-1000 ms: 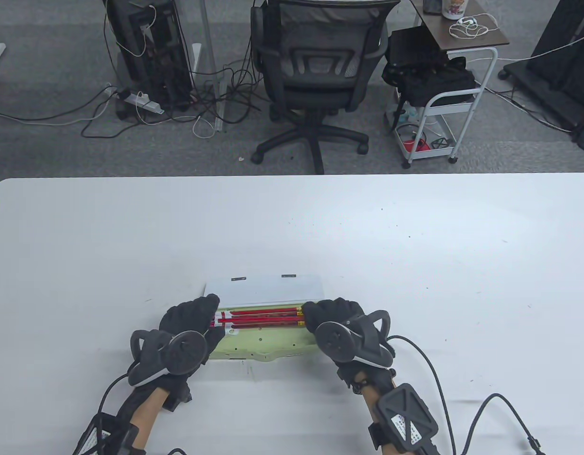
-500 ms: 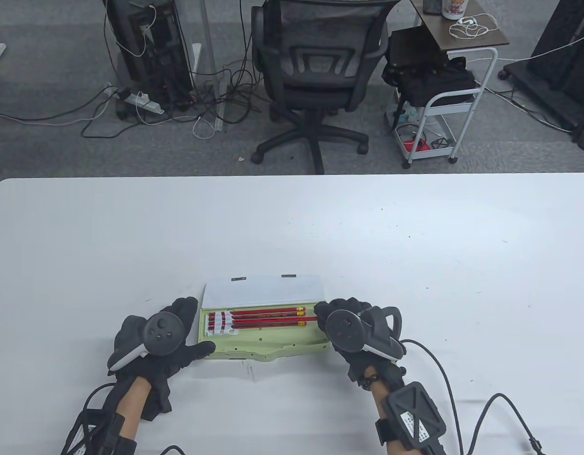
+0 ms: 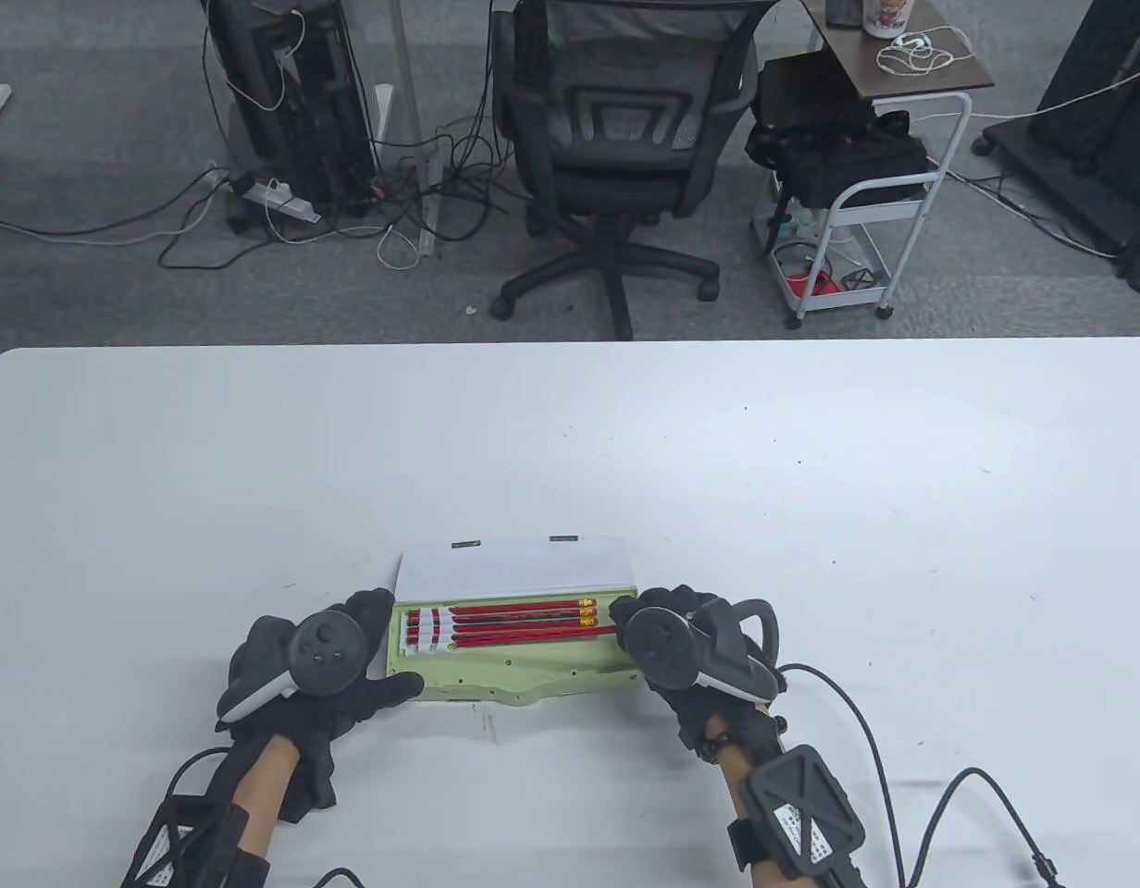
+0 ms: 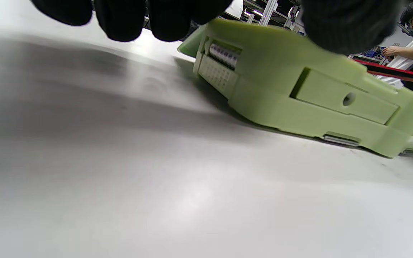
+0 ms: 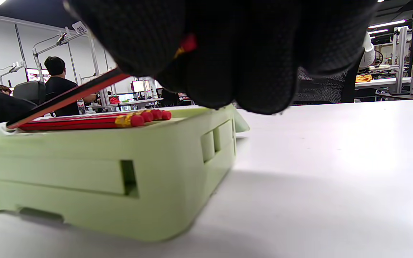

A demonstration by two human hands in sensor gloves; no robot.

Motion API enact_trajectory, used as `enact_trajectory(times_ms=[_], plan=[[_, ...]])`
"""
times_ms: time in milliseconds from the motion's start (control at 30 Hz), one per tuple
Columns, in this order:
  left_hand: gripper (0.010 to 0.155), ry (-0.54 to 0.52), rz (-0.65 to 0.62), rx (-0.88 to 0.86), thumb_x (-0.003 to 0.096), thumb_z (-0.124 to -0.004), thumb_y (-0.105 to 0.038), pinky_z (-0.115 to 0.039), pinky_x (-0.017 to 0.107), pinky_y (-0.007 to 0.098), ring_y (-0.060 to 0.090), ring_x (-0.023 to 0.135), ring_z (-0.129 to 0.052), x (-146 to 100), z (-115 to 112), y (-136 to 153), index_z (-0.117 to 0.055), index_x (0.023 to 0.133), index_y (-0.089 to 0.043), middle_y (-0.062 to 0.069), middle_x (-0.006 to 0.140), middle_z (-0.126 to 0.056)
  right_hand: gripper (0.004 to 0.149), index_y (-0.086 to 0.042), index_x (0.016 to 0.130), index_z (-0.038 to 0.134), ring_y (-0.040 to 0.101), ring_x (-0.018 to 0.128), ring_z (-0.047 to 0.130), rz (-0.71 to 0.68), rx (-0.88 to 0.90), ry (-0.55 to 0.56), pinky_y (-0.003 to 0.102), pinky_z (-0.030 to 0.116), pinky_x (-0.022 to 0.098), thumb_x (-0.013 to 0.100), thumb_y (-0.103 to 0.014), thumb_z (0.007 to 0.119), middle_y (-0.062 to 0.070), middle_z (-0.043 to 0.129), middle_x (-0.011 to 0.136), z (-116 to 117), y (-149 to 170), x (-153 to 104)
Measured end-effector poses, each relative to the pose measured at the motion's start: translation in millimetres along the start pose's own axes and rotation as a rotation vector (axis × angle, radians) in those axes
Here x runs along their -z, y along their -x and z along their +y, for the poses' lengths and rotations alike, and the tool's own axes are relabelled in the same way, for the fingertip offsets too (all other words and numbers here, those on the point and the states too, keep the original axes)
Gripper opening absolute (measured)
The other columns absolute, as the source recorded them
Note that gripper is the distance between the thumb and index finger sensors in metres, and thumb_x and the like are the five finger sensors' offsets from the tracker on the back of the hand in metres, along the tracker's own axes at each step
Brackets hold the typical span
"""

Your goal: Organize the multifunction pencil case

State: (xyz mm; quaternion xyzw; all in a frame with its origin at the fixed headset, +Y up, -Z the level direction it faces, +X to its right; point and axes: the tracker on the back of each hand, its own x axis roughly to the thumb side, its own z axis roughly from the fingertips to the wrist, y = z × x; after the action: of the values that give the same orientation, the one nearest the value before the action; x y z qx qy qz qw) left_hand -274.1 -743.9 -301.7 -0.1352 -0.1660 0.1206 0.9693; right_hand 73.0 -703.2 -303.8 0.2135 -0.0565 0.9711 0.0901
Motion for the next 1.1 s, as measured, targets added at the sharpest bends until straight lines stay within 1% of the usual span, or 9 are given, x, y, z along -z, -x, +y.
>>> enact_trajectory(times_ms=[233,300,400,700,833,967,1100], plan=[[0.1,0.002,0.0,0.002,0.0451,-0.07,-0.064,-0.053,0.07,0.078,0.06,0.108,-0.059,0.3,-0.5,-0.4,-0.035,0.119,-0.006,0.027,0.125,-0.049,0.043,-0.018,0.086,0.085,0.035,0.067,0.097,-0.01,-0.028,0.002,0.056,0.081,0.057,0.046,-0.033,0.081,0.011,0.092,0.079,2.6,-8.4,0.4],[0.1,0.002,0.0,0.003,0.0453,-0.07,-0.064,-0.053,0.07,0.078,0.06,0.108,-0.059,0.4,-0.8,-0.6,-0.035,0.118,-0.006,0.027,0.125,-0.049,0.043,-0.019,0.085,0.086,0.036,0.069,0.095,-0.015,-0.056,0.008,0.057,0.079,0.059,0.045,-0.033,0.081,0.012,0.089,0.08,4.4,-12.0,0.5],[0.1,0.003,0.0,0.003,0.0453,-0.07,-0.064,-0.053,0.07,0.078,0.06,0.108,-0.059,0.6,-1.1,-0.6,-0.035,0.118,-0.006,0.028,0.125,-0.049,0.043,-0.019,0.084,0.088,0.035,0.067,0.094,-0.026,-0.094,0.027,0.057,0.078,0.059,0.044,-0.033,0.083,0.011,0.089,0.078,6.6,-15.8,0.6],[0.1,0.003,0.0,0.003,0.0453,-0.07,-0.064,-0.053,0.07,0.078,0.06,0.108,-0.059,0.8,-1.3,-0.6,-0.035,0.118,-0.006,0.028,0.124,-0.05,0.042,-0.017,0.081,0.09,0.033,0.066,0.096,-0.065,-0.158,0.07,0.056,0.08,0.059,0.04,-0.029,0.09,0.007,0.095,0.074,11.7,-24.1,2.0],[0.1,0.003,0.0,0.003,0.0453,-0.07,-0.064,-0.053,0.07,0.078,0.06,0.108,-0.059,0.8,-1.3,-0.6,-0.035,0.119,-0.006,0.028,0.124,-0.05,0.041,-0.017,0.079,0.09,0.033,0.066,0.096,-0.081,-0.194,0.09,0.055,0.08,0.058,0.04,-0.029,0.091,0.007,0.095,0.072,14.0,-27.0,2.3],[0.1,0.003,0.0,0.003,0.0453,-0.071,-0.063,-0.053,0.07,0.078,0.06,0.108,-0.059,0.9,-1.3,-0.6,-0.035,0.118,-0.006,0.028,0.124,-0.05,0.041,-0.017,0.078,0.091,0.032,0.065,0.097,-0.094,-0.183,0.1,0.055,0.081,0.058,0.039,-0.028,0.092,0.006,0.096,0.072,14.0,-28.6,1.5],[0.1,0.003,0.0,0.003,0.0452,-0.071,-0.064,-0.053,0.07,0.078,0.06,0.108,-0.059,0.8,-1.3,-0.6,-0.036,0.118,-0.006,0.028,0.124,-0.05,0.04,-0.017,0.078,0.091,0.032,0.065,0.097,-0.116,-0.21,0.107,0.055,0.081,0.058,0.039,-0.028,0.092,0.006,0.097,0.071,15.0,-33.3,2.2]])
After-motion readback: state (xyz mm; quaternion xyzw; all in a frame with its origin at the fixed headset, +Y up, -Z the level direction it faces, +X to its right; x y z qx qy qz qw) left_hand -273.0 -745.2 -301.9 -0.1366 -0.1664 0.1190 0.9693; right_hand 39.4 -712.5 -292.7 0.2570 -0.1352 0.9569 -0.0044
